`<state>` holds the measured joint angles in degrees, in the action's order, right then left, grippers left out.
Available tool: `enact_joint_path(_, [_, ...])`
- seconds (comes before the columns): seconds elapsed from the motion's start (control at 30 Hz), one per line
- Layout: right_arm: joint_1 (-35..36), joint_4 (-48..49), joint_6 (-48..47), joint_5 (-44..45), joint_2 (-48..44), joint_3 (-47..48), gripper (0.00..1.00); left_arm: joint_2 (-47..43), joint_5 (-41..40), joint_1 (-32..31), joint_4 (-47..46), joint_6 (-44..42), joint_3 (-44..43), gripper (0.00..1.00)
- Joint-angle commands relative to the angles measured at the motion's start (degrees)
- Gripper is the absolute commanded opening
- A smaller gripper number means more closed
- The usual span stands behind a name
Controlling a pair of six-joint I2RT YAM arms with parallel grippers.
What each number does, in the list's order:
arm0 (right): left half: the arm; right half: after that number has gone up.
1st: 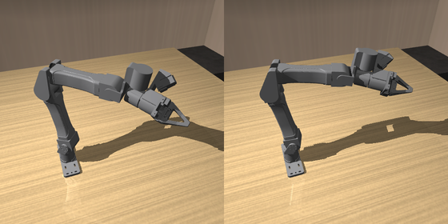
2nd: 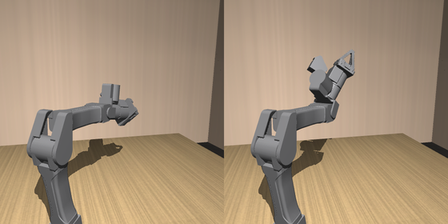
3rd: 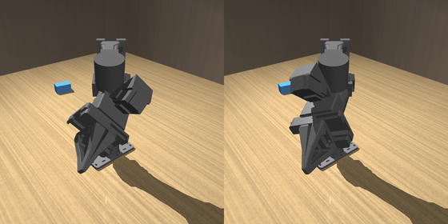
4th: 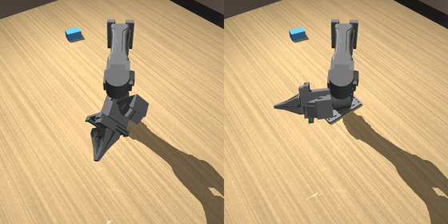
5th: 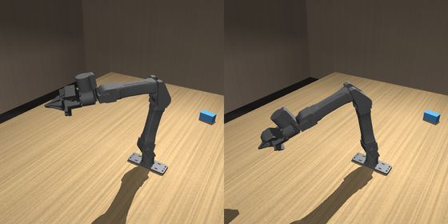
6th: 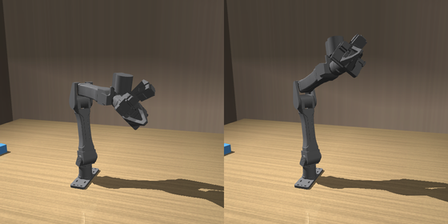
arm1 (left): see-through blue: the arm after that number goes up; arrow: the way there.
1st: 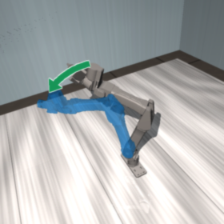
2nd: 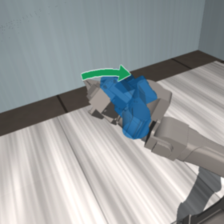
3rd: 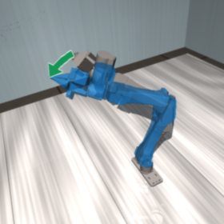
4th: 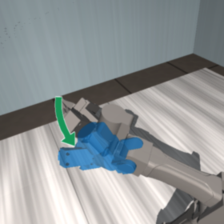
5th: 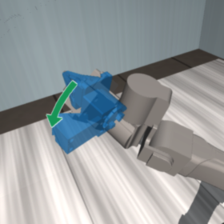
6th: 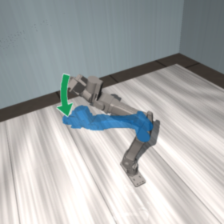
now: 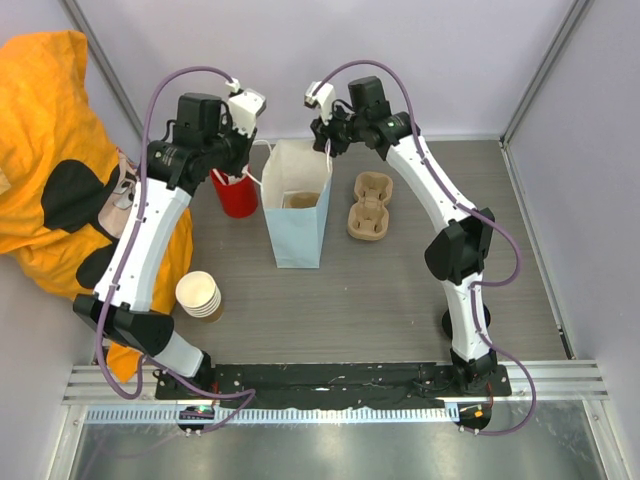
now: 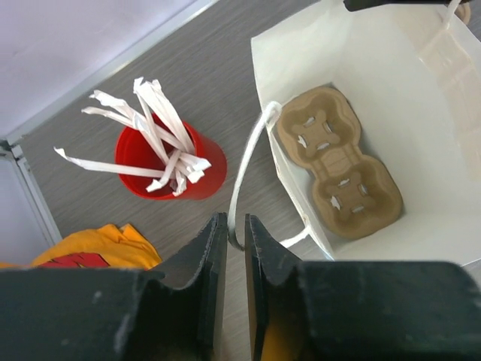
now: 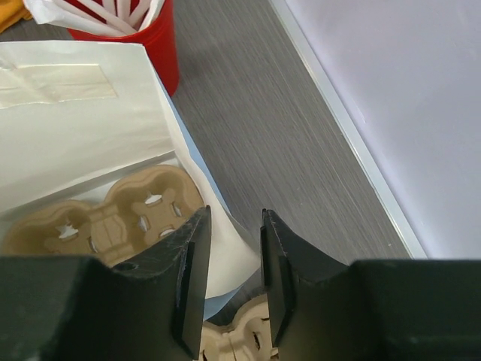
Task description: Pack the takeout coffee
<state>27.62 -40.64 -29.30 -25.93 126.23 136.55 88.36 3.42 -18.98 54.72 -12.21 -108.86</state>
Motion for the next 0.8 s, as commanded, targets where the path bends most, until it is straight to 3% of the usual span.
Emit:
enact_joint_path(0.0, [0.2, 4.6, 2.2, 4.9, -4.6, -2.2, 0.38, 1.2, -2.0, -0.7, -4.6, 0.1, -2.8, 0.16])
enact_joint_path(0.27, [0.2, 9.2, 4.9, 9.1, -7.8, -5.9, 0.38, 5.2, -6.3, -1.3, -8.7, 0.0, -4.8, 0.05])
enact_joint_path(0.77, [0.2, 16.6, 7.6, 19.7, -8.8, -7.5, 0.38, 12.5, -12.3, -1.6, -15.8, 0.3, -11.4, 0.09])
